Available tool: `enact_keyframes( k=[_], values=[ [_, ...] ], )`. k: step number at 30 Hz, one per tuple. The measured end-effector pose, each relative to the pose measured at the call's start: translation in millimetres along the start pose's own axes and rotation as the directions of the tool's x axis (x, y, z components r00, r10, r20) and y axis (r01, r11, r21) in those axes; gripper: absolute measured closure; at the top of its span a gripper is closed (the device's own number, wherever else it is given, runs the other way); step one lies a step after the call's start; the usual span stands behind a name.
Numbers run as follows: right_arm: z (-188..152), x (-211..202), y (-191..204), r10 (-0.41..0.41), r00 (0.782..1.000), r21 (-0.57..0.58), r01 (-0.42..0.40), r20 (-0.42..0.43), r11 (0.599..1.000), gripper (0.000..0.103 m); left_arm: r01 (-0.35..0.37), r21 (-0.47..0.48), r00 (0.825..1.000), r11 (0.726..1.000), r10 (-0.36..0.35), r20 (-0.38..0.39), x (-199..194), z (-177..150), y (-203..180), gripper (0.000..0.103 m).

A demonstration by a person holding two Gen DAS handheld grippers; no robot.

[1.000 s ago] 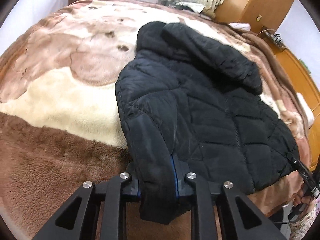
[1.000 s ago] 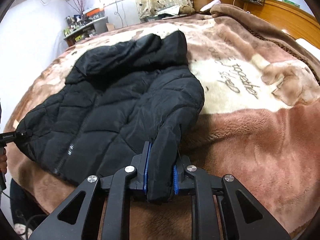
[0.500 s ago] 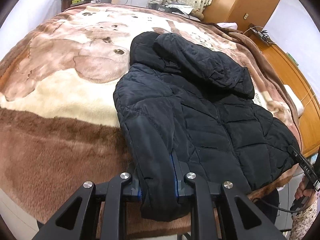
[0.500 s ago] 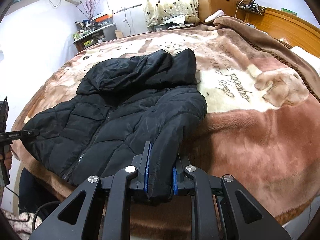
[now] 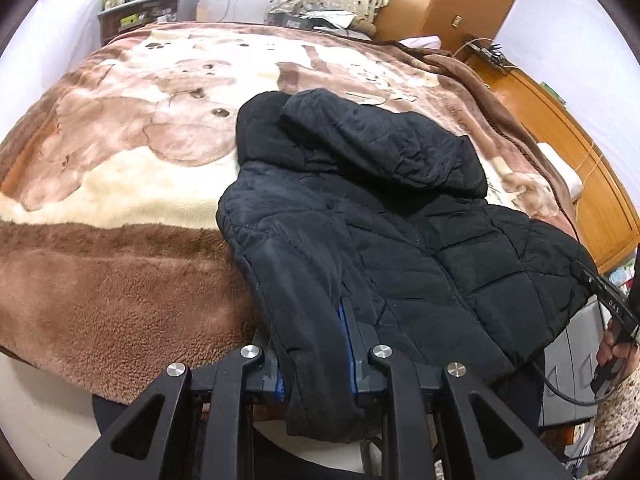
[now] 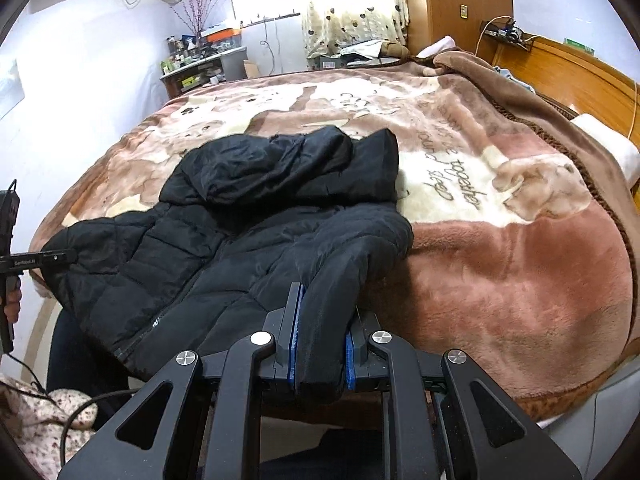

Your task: Fold large clothes

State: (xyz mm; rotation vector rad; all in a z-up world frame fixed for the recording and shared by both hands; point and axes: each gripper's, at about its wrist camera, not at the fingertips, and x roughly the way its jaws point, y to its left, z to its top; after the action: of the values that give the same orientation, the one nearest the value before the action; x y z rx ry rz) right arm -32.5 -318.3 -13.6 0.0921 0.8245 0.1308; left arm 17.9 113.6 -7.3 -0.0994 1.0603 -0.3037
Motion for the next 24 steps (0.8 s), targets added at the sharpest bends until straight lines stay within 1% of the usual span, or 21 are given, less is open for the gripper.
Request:
enact_keyframes(
  k=[3, 5, 12, 14, 16, 18, 20, 22, 24],
  values=[
    [10, 1, 2, 0.000, 1.000, -0.007, 0.000, 0.012, 1.000, 0.086, 0.011, -0.012, 1.000, 1.000, -0.010, 0.012, -1, 11, -1, 0.082],
    [19, 6, 2, 0.008, 1.000, -0.001, -0.008, 0.015, 1.000, 0.086, 0.037, -0.035, 0.999, 0.999, -0.036, 0.015, 1, 21, 0, 0.082],
    [63, 25, 2, -0.010, 0.999, -0.013, 0.011, 0.036, 1.000, 0.086, 0.058, -0.043, 0.996, 0.997, -0.055, 0.066, 4, 76, -6, 0.082],
    [74, 28, 4, -0.017, 0.999, -0.023, 0.018, 0.041, 1.000, 0.086, 0.044, -0.036, 0.995, 0.998, -0.041, 0.089, 5, 92, -8, 0.082],
    [87, 33, 5, -0.023, 0.999, -0.028, 0.024, 0.046, 0.999, 0.086, 0.046, -0.044, 0.994, 0.998, -0.042, 0.098, 9, 110, -8, 0.082],
    [101, 40, 4, -0.030, 0.999, -0.036, 0.032, 0.044, 0.999, 0.086, 0.026, -0.047, 0.993, 0.999, -0.020, 0.116, 15, 130, -8, 0.082],
    [115, 49, 2, -0.036, 0.998, -0.036, 0.038, 0.044, 0.999, 0.086, 0.012, -0.057, 0.993, 0.998, -0.005, 0.122, 22, 145, -8, 0.082],
    [128, 59, 0, -0.051, 0.998, -0.035, 0.053, 0.040, 0.998, 0.086, 0.014, -0.065, 0.992, 0.998, -0.006, 0.124, 30, 161, -8, 0.082],
    [143, 72, -5, -0.051, 0.998, -0.015, 0.051, 0.030, 0.999, 0.086, -0.009, -0.074, 0.992, 0.997, 0.018, 0.126, 39, 177, -5, 0.082]
  ],
)
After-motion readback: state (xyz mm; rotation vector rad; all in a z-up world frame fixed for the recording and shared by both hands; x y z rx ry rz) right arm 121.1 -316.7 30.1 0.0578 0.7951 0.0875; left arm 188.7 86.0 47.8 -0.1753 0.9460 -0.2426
